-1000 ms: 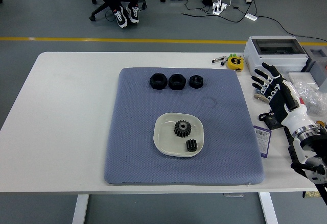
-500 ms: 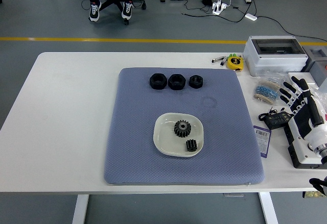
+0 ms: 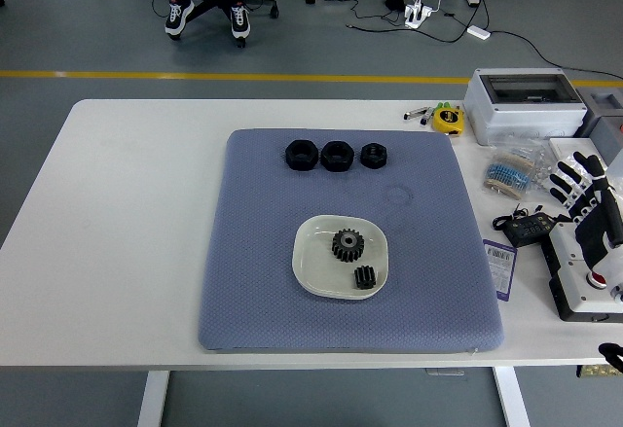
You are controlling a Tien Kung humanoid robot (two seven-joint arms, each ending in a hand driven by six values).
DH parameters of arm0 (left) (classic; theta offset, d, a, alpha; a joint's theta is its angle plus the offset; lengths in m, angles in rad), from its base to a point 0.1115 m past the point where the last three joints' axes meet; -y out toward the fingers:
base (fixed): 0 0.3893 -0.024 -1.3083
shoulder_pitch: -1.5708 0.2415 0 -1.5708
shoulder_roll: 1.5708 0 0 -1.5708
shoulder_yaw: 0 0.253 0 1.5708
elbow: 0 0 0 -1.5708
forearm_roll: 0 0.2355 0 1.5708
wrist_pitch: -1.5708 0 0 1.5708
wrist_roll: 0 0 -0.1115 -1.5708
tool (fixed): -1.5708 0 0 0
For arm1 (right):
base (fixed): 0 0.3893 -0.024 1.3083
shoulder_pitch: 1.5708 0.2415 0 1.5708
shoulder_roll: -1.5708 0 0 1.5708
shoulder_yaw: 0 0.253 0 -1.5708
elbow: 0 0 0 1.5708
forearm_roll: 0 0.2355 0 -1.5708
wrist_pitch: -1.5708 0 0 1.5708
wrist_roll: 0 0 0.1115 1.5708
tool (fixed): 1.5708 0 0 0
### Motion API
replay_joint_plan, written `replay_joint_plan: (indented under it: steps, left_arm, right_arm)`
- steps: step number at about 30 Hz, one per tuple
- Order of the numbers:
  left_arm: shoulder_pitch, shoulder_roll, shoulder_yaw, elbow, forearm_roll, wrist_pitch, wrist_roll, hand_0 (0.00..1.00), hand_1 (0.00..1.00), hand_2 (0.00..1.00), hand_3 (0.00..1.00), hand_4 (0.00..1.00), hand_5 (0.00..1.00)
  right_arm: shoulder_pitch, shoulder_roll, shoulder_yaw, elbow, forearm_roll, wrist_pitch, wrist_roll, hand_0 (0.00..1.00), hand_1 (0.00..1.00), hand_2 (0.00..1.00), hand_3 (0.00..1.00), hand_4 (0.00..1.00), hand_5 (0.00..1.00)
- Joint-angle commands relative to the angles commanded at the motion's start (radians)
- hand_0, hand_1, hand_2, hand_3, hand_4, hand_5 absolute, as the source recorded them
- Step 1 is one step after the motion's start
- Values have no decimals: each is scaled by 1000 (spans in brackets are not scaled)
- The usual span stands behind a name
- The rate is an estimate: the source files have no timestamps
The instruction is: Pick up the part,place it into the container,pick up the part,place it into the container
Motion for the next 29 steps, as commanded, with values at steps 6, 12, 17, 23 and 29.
replay_joint_plan:
  steps: [6,12,17,23,29]
  left_arm:
    - [-1,1,2,0,-4,0,-1,679,653,632,550,602,571]
    - [-1,1,3,-1,-2,-1,0,679,653,632,550,602,571]
    - [-1,1,3,-1,-2,-1,0,679,653,632,550,602,571]
    - [-2,2,5,-1,-3,-1,-1,679,654,632,550,602,571]
    - [-2,2,7,-2,-7,-1,-1,679,653,632,551,602,571]
  right_arm:
    - [1,0,1,-1,-3,-1,-3,918,843,869,925,998,787]
    - [1,2,0,-2,-4,-1,-6,917,843,870,923,998,787]
    - [1,3,-1,-3,4,-1,-8,917,843,870,923,998,787]
    - [3,4,-2,-3,9,-2,-10,915,841,870,919,998,785]
    - [2,4,-5,-4,12,-1,-12,914,841,869,912,998,777]
